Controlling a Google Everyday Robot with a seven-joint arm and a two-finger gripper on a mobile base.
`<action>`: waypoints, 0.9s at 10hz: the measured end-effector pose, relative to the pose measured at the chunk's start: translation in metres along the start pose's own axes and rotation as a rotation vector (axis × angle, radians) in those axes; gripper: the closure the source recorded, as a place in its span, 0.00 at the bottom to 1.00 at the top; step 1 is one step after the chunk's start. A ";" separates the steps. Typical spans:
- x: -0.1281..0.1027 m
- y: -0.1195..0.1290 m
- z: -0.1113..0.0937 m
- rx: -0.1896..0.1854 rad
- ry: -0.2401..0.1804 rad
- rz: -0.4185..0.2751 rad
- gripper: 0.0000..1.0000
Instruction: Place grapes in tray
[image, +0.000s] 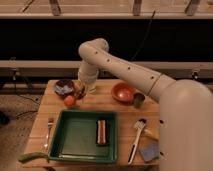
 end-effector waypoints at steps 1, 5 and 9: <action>-0.018 0.006 -0.004 -0.006 -0.029 -0.009 0.94; -0.089 0.023 -0.007 -0.043 -0.164 -0.070 0.70; -0.144 0.030 0.032 -0.088 -0.313 -0.135 0.30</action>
